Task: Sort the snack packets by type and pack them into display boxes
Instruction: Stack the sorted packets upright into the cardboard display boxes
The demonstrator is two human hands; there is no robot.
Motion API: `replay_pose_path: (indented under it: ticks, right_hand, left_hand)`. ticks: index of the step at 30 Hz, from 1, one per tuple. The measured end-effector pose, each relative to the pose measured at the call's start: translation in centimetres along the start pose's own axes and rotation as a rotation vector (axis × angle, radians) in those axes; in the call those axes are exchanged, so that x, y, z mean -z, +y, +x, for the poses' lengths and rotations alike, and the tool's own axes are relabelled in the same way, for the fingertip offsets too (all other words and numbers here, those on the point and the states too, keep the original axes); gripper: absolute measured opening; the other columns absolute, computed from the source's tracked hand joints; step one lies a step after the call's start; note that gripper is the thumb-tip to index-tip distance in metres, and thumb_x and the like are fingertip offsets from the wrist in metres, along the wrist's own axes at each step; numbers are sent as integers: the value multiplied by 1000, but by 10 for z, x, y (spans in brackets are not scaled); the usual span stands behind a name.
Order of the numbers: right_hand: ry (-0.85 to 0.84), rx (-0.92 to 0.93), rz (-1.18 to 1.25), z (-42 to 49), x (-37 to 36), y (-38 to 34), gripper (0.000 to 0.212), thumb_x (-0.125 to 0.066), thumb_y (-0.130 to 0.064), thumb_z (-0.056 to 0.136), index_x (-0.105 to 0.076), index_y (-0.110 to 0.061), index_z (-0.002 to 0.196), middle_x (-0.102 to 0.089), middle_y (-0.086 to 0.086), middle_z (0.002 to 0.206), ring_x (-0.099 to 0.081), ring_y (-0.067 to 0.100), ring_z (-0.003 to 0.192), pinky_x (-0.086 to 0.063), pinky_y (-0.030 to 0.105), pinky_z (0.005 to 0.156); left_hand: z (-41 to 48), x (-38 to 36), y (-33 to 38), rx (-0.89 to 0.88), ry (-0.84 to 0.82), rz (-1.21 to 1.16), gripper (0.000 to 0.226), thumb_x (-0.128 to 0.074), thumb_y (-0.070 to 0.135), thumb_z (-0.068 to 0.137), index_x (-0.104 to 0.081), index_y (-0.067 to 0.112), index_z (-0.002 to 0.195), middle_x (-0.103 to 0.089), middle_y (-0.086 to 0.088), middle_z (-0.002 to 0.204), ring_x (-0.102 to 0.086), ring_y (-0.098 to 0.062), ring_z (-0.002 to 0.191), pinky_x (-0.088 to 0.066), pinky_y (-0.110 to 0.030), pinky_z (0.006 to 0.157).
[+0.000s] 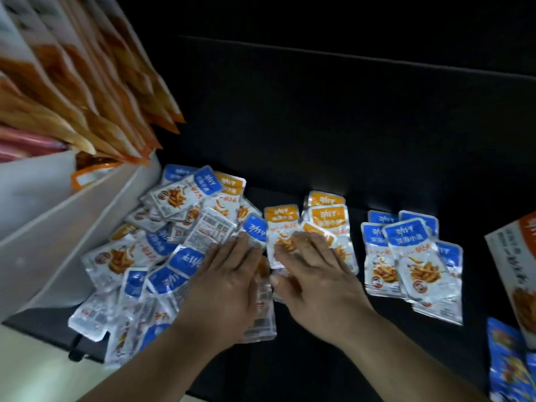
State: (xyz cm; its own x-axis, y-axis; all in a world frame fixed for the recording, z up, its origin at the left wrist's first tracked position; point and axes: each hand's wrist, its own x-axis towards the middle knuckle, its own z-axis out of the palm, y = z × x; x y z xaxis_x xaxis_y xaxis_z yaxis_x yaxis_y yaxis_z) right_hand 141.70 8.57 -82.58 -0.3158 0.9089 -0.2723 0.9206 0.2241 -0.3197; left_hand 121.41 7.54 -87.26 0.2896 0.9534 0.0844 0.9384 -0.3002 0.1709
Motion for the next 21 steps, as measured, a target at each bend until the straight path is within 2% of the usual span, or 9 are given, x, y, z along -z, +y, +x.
replay_pose_path:
  ticks: [3, 9, 13, 17, 19, 21]
  right_hand:
    - [-33, -59, -58, 2, 2, 2, 64, -8, -68, 101, -10, -48, 161, 16, -19, 170, 27, 7, 153, 4, 36, 125]
    - [-51, -119, -86, 2, 8, 9, 59, -17, -68, 103, -6, -53, 160, 18, -22, 168, 24, 5, 154, -14, 36, 126]
    - [-69, -134, -65, 6, 7, 4, 61, -18, -66, 104, -2, -51, 161, 22, -20, 168, 26, 8, 154, -3, 40, 127]
    - [-60, -138, -29, 9, 5, 0, 67, -19, -71, 101, 1, -49, 161, 26, -19, 167, 28, 12, 154, 5, 44, 128]
    - [-15, -109, 33, 6, 6, 0, 68, -22, -72, 100, -1, -50, 161, 25, -22, 167, 28, 10, 153, 3, 42, 129]
    - [58, -88, 77, -1, 8, 3, 69, -19, -73, 97, -3, -51, 161, 22, -23, 167, 27, 6, 153, -2, 39, 128]
  left_hand:
    - [-2, 5, -10, 18, 14, 16, 53, -38, 40, 103, -59, 16, 145, -51, -13, 155, -47, -30, 146, -36, -54, 120]
    - [6, 26, -19, 134, 28, 57, 44, -52, 34, 95, -66, 18, 133, -59, -13, 145, -53, -35, 136, -40, -55, 115]
    - [17, 38, -15, 144, -49, 126, 51, -75, 19, 82, -66, 16, 131, -70, -7, 130, -63, -31, 123, -48, -51, 103]
    - [27, 55, 3, 160, -203, 220, 55, -58, 18, 94, -44, 21, 148, -54, 0, 149, -51, -25, 137, -45, -43, 106]
    - [28, 61, 9, 134, -175, 217, 52, -52, 14, 96, -41, 22, 146, -57, 1, 140, -59, -22, 127, -53, -38, 93]
    - [29, 67, 6, 149, -99, 188, 58, -54, 8, 94, -40, 25, 148, -69, 2, 113, -71, -19, 95, -53, -33, 68]
